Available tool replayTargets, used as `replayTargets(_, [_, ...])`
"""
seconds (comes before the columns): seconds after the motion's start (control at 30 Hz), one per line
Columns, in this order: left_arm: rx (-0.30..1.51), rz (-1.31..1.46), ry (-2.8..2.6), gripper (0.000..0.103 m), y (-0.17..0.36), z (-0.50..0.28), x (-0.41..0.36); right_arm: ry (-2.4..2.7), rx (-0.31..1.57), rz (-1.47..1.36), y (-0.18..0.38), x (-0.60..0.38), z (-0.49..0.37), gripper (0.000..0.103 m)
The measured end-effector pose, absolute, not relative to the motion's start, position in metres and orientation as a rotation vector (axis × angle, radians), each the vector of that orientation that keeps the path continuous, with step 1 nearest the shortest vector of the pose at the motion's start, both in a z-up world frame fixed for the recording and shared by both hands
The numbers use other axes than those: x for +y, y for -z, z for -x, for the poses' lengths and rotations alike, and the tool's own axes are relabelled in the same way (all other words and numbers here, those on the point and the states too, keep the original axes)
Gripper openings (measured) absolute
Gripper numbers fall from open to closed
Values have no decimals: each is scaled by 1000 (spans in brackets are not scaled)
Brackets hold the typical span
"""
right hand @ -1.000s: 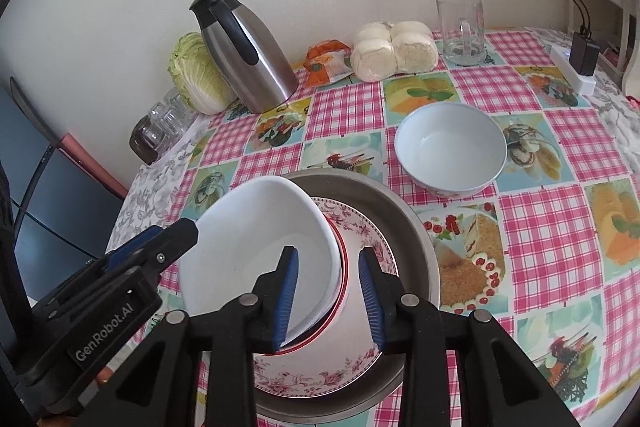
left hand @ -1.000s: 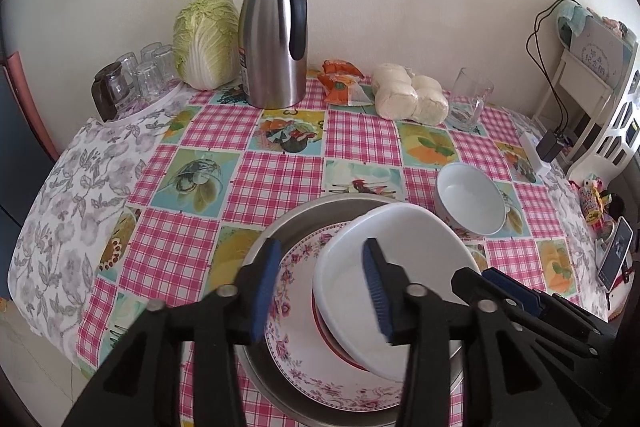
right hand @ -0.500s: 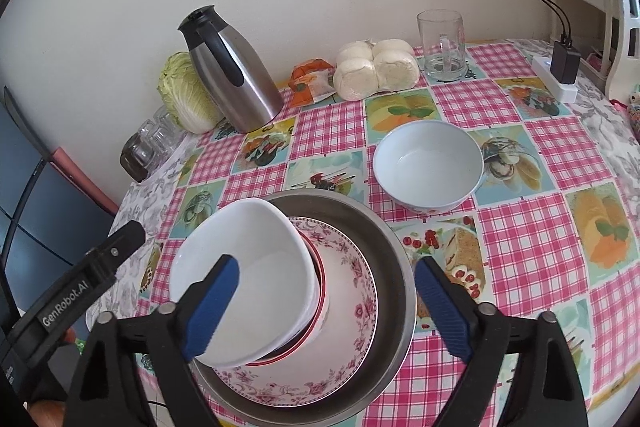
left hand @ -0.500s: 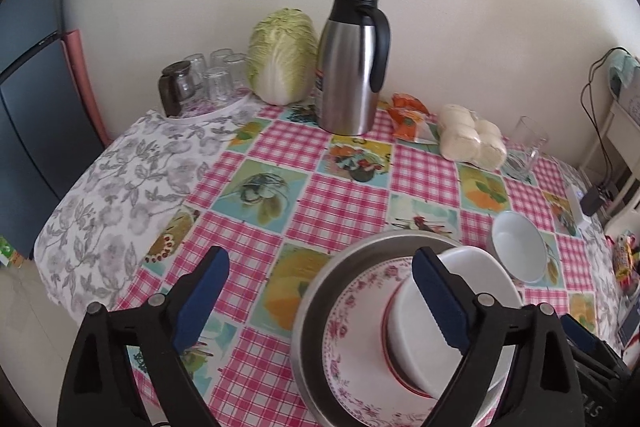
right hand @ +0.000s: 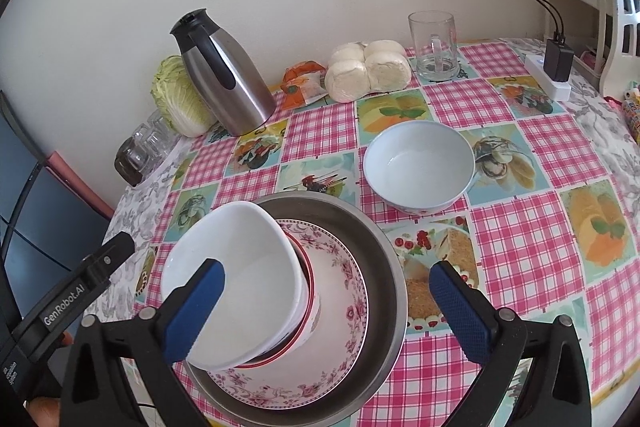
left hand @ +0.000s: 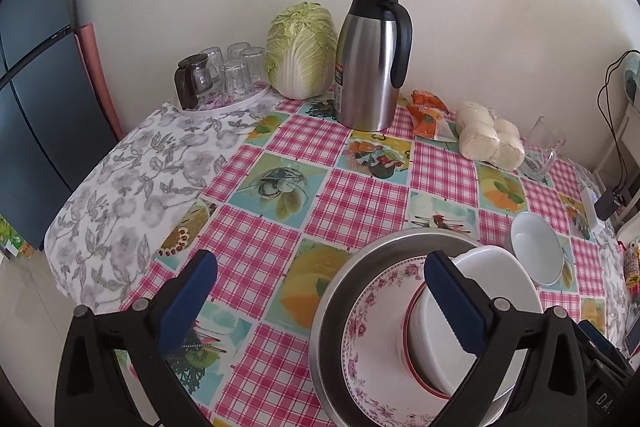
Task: Organize plates and bowls
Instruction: 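Move both open tools toward the white round bowl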
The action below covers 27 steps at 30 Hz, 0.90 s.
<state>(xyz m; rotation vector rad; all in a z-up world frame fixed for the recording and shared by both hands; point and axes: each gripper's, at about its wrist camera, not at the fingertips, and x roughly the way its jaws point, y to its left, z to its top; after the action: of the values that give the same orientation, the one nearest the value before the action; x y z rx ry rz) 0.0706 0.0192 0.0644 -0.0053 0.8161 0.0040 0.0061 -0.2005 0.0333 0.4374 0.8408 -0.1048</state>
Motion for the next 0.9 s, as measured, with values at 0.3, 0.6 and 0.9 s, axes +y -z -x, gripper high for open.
replayTargets(0.3, [772, 38, 37, 103, -80, -72, 4, 134, 804, -497, -36, -231, 2, 103])
replayTargets(0.6, [721, 42, 182, 103, -103, -72, -49, 237, 752, -610, -31, -296, 21, 103])
replayTargets(0.9, [670, 16, 318, 103, -119, -72, -114, 326, 715, -695, -23, -353, 40, 103])
